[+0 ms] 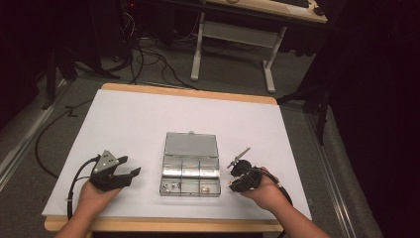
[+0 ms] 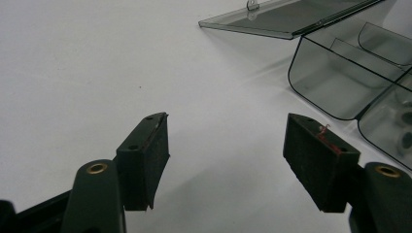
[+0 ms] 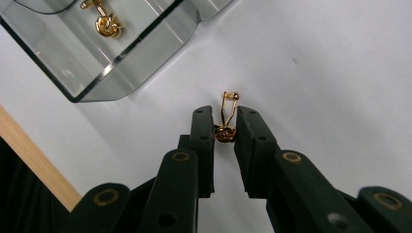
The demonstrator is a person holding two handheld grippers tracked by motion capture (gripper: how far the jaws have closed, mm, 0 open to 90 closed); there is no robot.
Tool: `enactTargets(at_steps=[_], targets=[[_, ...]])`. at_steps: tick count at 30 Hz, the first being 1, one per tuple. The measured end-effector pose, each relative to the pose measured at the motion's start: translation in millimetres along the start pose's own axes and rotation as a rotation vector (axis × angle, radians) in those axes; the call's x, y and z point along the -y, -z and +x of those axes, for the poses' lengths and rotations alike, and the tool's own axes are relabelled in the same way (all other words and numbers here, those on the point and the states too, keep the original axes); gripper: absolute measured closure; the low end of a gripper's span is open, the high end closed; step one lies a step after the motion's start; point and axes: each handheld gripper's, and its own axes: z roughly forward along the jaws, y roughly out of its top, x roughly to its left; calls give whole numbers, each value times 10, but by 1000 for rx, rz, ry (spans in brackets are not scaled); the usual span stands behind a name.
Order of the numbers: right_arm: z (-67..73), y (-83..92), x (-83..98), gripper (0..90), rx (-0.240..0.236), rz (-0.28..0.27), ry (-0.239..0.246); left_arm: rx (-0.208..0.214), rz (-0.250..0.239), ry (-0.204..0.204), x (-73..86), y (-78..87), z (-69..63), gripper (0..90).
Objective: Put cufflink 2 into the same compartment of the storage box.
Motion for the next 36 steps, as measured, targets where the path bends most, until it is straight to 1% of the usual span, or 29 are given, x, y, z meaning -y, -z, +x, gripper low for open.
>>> enactTargets(at_steps=[2, 3, 6, 9, 10, 20, 21, 27, 28, 29, 30, 36], targets=[[1, 29, -11, 790, 2, 1, 5, -1, 0, 0, 0, 0, -1, 339], [13, 50, -22, 790, 1, 9, -5, -1, 0, -1, 0, 0, -1, 339], [7, 97, -42, 791, 8, 2, 26, -2, 0, 0, 0, 0, -2, 339], [28, 168, -80, 790, 10, -11, 29, -1, 0, 0, 0, 0, -1, 339], [25, 181, -88, 790, 11, -19, 40, -1, 0, 0, 0, 0, -1, 339], [102, 346, -225, 790, 20, -47, 73, -1, 0, 1, 0, -1, -1, 339], [114, 363, -244, 790, 24, -50, 82, -2, 0, 1, 0, -1, -2, 339], [196, 424, -342, 790, 25, -65, 106, -1, 3, -5, -1, 2, 2, 339], [200, 428, -353, 790, 27, -67, 117, -1, 3, -5, -1, 2, 3, 339], [221, 436, -369, 790, 24, -65, 111, -2, 3, -3, -1, 2, 4, 339], [235, 441, -388, 790, 24, -67, 123, -1, 3, -3, -1, 2, 5, 339], [320, 436, -468, 790, 16, -67, 151, 0, 2, -4, 0, 2, 4, 339]])
